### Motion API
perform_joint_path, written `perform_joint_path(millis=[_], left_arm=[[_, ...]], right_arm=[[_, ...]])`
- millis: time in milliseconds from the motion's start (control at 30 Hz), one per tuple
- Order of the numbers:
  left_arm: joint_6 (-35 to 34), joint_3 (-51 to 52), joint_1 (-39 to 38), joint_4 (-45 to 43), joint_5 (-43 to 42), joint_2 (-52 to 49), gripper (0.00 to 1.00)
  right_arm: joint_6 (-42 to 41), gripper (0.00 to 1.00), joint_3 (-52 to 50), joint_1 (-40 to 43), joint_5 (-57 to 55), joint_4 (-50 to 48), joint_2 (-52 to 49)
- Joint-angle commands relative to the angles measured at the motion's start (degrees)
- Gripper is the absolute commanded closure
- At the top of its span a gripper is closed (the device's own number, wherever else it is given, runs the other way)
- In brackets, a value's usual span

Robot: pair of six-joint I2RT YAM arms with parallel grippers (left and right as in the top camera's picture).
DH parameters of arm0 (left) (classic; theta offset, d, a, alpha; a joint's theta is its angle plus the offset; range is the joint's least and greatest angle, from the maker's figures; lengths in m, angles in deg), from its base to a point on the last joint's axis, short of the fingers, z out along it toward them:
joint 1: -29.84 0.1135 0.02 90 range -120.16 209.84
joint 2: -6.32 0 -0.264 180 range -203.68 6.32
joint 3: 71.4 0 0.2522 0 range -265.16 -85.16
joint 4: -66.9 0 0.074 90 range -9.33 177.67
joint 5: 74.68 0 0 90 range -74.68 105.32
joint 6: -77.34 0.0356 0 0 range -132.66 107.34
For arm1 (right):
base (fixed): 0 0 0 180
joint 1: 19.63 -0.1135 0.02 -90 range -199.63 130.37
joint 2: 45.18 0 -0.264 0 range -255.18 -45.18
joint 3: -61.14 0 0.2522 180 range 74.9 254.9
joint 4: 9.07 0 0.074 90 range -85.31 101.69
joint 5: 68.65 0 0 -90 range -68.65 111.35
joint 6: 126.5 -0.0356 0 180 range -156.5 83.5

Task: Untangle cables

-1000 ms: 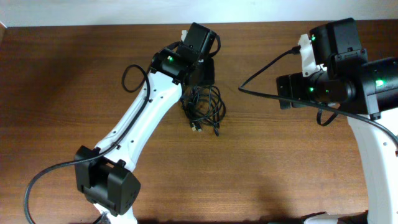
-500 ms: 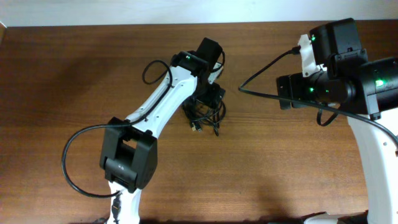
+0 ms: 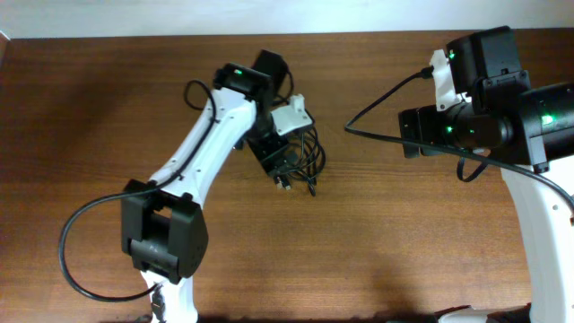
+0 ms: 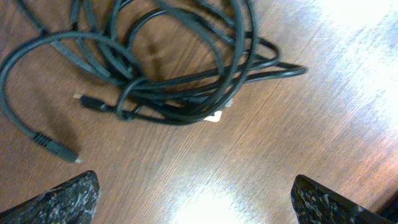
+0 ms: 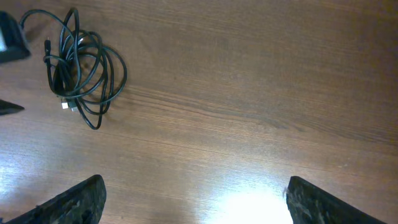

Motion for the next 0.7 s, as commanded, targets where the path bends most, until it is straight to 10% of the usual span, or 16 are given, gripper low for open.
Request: perform_joint_path(millis=[0, 433, 667], left_arm=[[0.4, -1.7, 1.5, -0.1, -2.3, 4.5, 0.01], [15.9, 0.9, 5.9, -1.8, -6.3, 8.1, 0.01], [11.7, 1.7, 7.0, -6.4, -2.4, 8.1, 0.01]], right_arm=[[-0.2, 0.08, 0.4, 0.0, 0.0, 0.0, -0.2], [-0.2, 0.08, 0.4, 0.0, -0.1, 1.3, -0.2], [-0.2, 0.08, 0.4, 0.0, -0.1, 0.8, -0.2]])
